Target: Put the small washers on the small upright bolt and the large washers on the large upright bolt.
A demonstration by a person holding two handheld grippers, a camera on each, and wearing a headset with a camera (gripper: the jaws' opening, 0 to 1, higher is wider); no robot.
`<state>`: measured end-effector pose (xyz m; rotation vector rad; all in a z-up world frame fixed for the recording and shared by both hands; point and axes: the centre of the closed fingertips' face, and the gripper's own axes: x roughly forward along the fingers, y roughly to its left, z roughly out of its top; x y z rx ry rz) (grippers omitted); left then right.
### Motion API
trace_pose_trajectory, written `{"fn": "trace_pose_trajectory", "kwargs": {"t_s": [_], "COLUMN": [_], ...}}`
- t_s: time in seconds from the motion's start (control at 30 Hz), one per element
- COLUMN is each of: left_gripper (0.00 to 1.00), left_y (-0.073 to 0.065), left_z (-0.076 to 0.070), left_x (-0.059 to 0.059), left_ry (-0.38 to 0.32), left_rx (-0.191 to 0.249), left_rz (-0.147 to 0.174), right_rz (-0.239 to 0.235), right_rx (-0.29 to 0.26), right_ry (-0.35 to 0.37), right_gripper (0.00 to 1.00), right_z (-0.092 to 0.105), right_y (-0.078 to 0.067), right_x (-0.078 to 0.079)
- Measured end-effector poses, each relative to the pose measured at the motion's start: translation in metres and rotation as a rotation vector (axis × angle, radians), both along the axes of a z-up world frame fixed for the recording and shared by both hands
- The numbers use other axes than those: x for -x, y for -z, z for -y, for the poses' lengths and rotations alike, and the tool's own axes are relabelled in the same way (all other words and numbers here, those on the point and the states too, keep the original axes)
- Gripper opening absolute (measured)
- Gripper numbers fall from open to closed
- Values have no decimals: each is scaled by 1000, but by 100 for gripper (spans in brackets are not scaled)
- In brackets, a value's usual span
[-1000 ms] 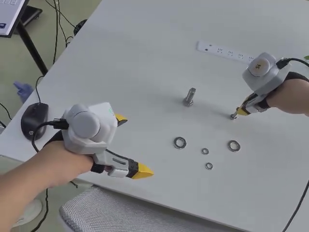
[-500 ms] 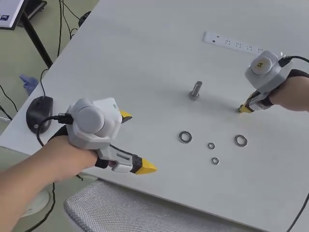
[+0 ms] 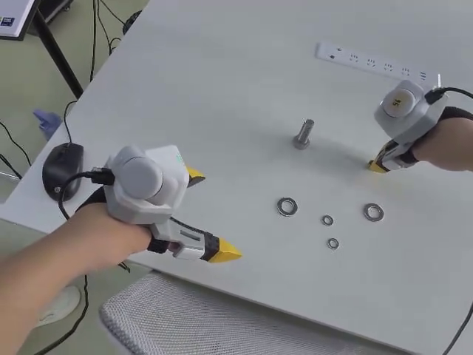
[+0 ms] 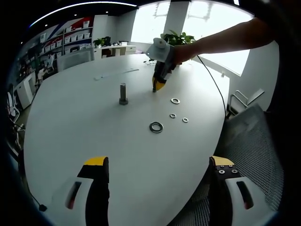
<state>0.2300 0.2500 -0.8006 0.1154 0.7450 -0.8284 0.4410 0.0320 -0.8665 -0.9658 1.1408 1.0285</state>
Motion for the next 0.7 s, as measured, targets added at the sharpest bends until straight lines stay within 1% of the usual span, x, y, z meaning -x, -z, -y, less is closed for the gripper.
{"fn": "trace_pose_trajectory", "kwargs": {"t_s": [0.13, 0.33, 0.43, 0.5, 0.57, 0.6, 0.7], "left_gripper": [87, 87, 86, 86, 86, 86, 86], "left_y": [0, -1, 0, 0, 0, 0, -1], "left_z": [3, 3, 2, 2, 2, 3, 3], "left_x": [1, 1, 2, 3, 2, 2, 1], "left_ry": [8, 10, 12, 15, 17, 19, 17], "left_rx": [3, 5, 1, 0, 0, 0, 5], "left_rz": [-1, 0, -3, -6, -2, 0, 2], "right_rz": [-2, -6, -2, -9, 14, 14, 5], "right_rx": [-2, -11, -24, -39, -31, -25, -34], "right_ry": [6, 9, 13, 14, -2, -4, 4], "right_gripper": [13, 13, 14, 20, 28, 28, 28], "right_z": [0, 0, -1, -2, -1, 1, 1], "right_y": [0, -1, -2, -2, -2, -2, -3], "right_x": [0, 1, 1, 2, -1, -1, 0]}}
